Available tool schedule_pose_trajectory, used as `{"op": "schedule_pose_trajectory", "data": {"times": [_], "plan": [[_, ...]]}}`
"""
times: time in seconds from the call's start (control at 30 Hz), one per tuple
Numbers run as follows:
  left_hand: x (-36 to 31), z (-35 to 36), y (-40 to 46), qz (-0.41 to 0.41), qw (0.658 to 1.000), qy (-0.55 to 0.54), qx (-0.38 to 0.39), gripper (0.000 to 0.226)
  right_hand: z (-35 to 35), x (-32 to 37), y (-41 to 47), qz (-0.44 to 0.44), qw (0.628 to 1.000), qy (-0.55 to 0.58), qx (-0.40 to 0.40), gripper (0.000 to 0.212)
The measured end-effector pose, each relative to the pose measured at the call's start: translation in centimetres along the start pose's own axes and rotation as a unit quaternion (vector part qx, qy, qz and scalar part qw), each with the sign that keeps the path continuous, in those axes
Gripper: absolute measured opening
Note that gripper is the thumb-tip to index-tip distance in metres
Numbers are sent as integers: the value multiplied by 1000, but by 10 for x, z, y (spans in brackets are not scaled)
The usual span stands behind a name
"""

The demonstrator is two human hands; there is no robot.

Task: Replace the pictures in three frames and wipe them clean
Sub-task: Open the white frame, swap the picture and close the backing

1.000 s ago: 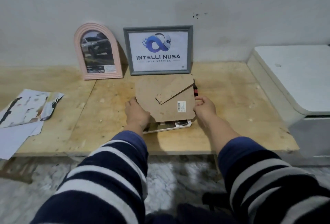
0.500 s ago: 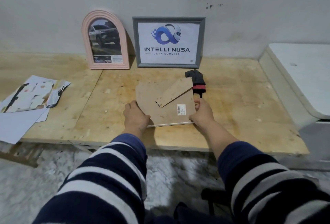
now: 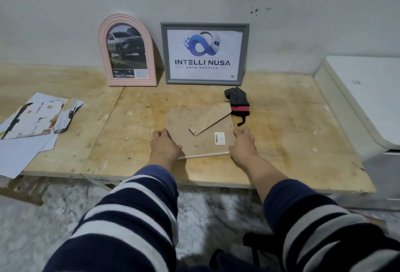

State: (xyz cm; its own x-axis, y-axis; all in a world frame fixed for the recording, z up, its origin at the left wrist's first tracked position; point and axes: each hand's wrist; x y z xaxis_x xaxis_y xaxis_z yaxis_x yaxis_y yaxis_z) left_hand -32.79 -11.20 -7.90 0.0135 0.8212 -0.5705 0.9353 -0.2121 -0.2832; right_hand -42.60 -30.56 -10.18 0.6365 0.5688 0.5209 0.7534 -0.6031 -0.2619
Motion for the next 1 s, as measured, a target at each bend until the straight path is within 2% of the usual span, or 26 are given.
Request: {"op": "schedule_pose_trajectory", "data": {"times": [0.17,0.4,0.53,0.6,0.77,0.87,1.0], "plan": [[-1,-1,3,-10,999,26,15,62,-8,3,2,-17,995,-88,37,59],[-4,-5,8,-15,996,79,43,54,-20,11,9,-43,967,-239,82,46],[-8,-8,10,-11,990,127,66,46,-24,14,12,-46,970,-228,76,43],[-10,-10,10,-7,985,156,75,49,-22,15,12,-40,975,-209,57,47],[-14,-16,21,18,975,199,92,85,-18,21,20,-19,982,-187,4,48],[-19,-19,29,45,967,214,129,101,-16,21,27,-8,987,-156,31,58],[-21,-19,39,65,962,224,144,79,-7,19,35,-9,981,-182,66,71]]}}
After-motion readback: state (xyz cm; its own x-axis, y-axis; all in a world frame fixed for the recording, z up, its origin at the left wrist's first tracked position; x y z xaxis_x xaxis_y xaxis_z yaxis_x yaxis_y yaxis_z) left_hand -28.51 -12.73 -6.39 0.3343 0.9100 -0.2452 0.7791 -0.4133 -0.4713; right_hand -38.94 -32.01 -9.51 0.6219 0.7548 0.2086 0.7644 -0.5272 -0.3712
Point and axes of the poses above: each hand's wrist, its own y-axis towards the middle knuckle, its own z-axis out of the palm, x = y × z, and after that the axes turned 3 degrees about z, right-handed
